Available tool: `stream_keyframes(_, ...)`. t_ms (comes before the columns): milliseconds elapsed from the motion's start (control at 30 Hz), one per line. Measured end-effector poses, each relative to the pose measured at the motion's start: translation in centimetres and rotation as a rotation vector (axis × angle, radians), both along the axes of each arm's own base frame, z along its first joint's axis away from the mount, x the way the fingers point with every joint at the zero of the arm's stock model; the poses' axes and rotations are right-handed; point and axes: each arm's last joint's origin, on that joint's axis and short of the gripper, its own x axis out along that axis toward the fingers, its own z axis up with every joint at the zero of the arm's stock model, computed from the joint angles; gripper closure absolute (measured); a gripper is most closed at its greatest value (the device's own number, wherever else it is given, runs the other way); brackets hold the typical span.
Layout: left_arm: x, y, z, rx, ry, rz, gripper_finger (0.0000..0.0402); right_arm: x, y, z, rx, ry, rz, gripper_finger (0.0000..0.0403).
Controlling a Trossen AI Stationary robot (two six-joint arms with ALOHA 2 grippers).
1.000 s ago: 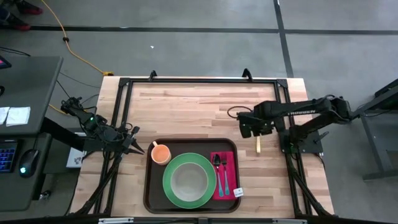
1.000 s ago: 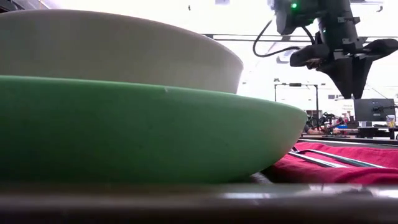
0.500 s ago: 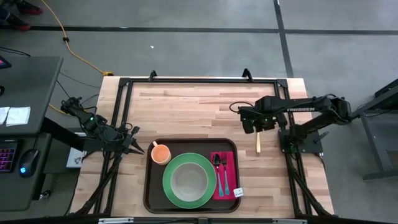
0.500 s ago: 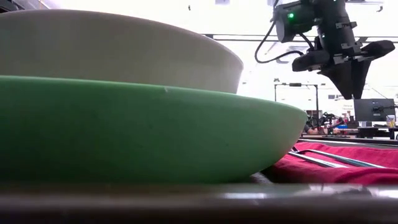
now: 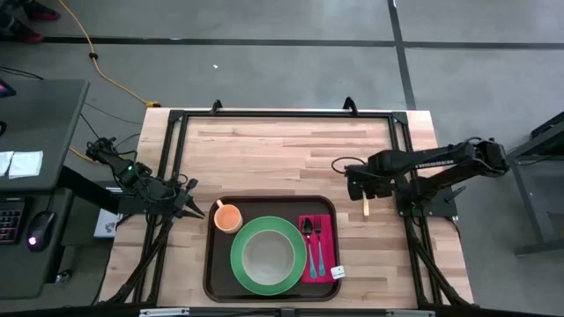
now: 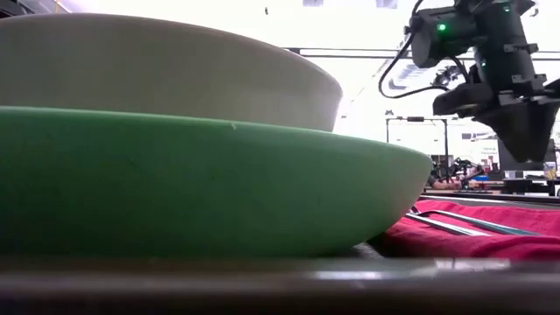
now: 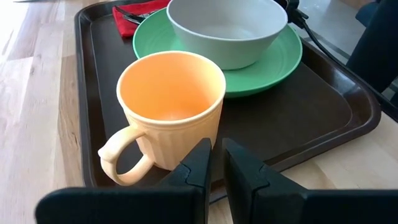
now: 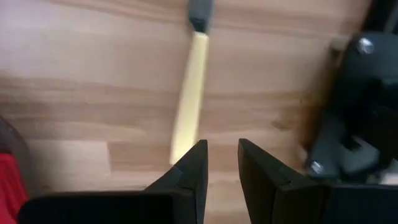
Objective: Set up tray
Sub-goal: Put the knife on the top of the table napkin to the right of the blue fork on the brown serving tray
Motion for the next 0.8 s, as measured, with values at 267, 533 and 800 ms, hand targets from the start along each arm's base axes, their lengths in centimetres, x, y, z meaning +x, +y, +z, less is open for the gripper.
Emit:
stream_keyframes(267,0.0,0.0,0.0,-0.042,0.017,0.024,0.0330,-0.4,-0.4,-1.5,-0.060,-0.131,0.013,0.0336)
stream_keyframes(533,0.0,0.0,0.0,-0.041,0.016,0.026,0.0330,-0.9,-1.3,-3.2,0.014,-0.158,-0.023,0.0326)
stream_keyframes(800,0.0,0.0,0.0,-0.041,0.016,0.026,0.0330,-1.0,-2.6,-3.3,-0.021,-0.175,-0.040,0.0288)
